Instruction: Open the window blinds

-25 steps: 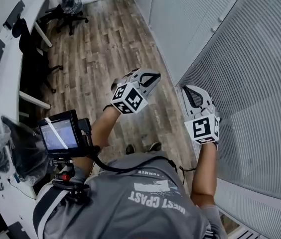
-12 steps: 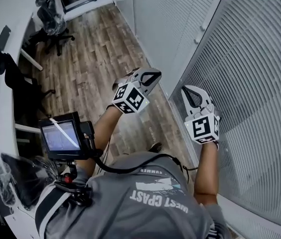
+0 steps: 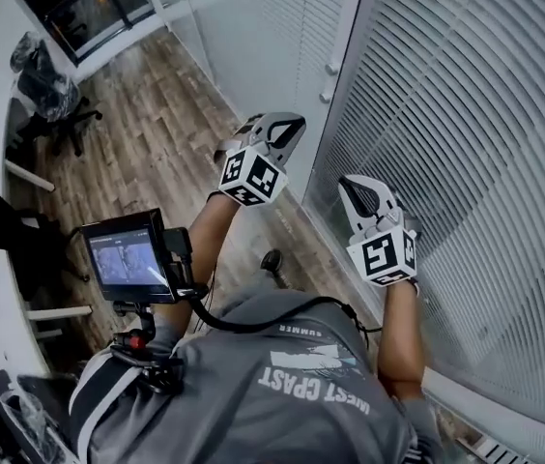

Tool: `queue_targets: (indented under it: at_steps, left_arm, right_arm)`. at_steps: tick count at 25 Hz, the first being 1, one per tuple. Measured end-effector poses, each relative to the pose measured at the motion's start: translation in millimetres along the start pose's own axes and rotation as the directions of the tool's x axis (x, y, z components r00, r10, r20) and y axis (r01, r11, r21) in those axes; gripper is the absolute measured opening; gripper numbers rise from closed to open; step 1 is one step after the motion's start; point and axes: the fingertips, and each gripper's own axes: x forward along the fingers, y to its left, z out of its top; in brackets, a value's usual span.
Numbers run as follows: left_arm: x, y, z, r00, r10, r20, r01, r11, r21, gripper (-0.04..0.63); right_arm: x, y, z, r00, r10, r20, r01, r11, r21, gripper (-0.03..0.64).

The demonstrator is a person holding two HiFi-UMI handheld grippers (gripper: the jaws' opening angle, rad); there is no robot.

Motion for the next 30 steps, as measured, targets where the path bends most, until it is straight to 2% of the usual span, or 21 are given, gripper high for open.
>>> queue_targets:
  at_steps: [4,7,9,12,14,16,18,20,21,23,24,25,26,27,28,29,30]
  left_arm:
    - [66,33,-6,0.999,0.034,0.023,-0.037,0.991,0.127,0.005]
    - [127,70,-33,0.996,0.083,0.043,-0.09,0.975,0.204,0.089]
    - [150,80,-44,0.996,0.077,0.052,-0.087,0.969,0.232,0.121]
    - [145,74,-29,0.992,0.065,0.106,-0.092,0.957,0.274,0.166]
    - [139,69,-18,0.989,0.054,0.139,-0.096,0.944,0.314,0.17]
    - [141,58,-16,0.99,0.018,0.137,-0.066,0.931,0.358,0.193]
    - [144,50,-16,0.992,0.002,0.129,-0.05,0.93,0.365,0.198]
    - [146,51,-14,0.991,0.01,0.13,-0.054,0.941,0.335,0.192]
    - [146,52,-12,0.991,0.009,0.133,-0.05,0.95,0.31,0.14]
    - [146,54,-10,0.989,0.0,0.145,-0.033,0.973,0.228,0.129]
    - [146,55,-11,0.987,-0.008,0.158,-0.017,0.988,0.156,0.127]
    - [146,57,-12,0.984,-0.018,0.18,0.01,0.999,0.047,0.127]
    - [146,59,-13,0.976,-0.03,0.215,0.054,0.993,-0.107,0.127]
    - [146,62,-15,0.963,-0.038,0.265,0.119,0.948,-0.296,0.127]
    - [146,66,-16,0.944,-0.036,0.327,0.203,0.846,-0.493,0.127]
    - [146,70,-17,0.923,-0.02,0.385,0.289,0.696,-0.657,0.127]
    - [147,73,-19,0.903,0.005,0.429,0.36,0.536,-0.764,0.127]
  right_arm:
    - [15,-33,-13,0.996,-0.06,-0.062,0.062,0.998,0.033,0.003]
    - [50,-61,-26,0.989,-0.104,-0.104,0.109,0.993,0.045,0.003]
    - [62,-71,-34,0.982,-0.129,-0.136,0.137,0.989,0.05,0.003]
    - [49,-73,-38,0.975,-0.157,-0.158,0.169,0.983,0.066,0.003]
    - [42,-77,-41,0.971,-0.168,-0.167,0.183,0.98,0.073,0.003]
    - [41,-76,-44,0.97,-0.168,-0.177,0.184,0.98,0.078,0.003]
    - [42,-73,-44,0.969,-0.168,-0.184,0.184,0.98,0.076,0.003]
    - [42,-71,-43,0.968,-0.167,-0.188,0.184,0.98,0.076,0.003]
    - [42,-70,-43,0.968,-0.165,-0.19,0.183,0.98,0.079,0.003]
    - [42,-69,-45,0.967,-0.167,-0.192,0.186,0.979,0.087,0.003]
    - [43,-69,-46,0.967,-0.169,-0.192,0.189,0.978,0.091,0.003]
    - [44,-69,-47,0.967,-0.169,-0.191,0.19,0.977,0.094,0.003]
    - [44,-68,-47,0.968,-0.166,-0.19,0.187,0.978,0.097,0.003]
    - [45,-67,-47,0.968,-0.163,-0.191,0.184,0.978,0.097,0.003]
    - [45,-67,-48,0.968,-0.16,-0.193,0.182,0.978,0.098,0.003]
    - [45,-66,-49,0.968,-0.159,-0.193,0.181,0.978,0.101,0.003]
    - [46,-66,-50,0.969,-0.158,-0.192,0.181,0.978,0.106,0.003]
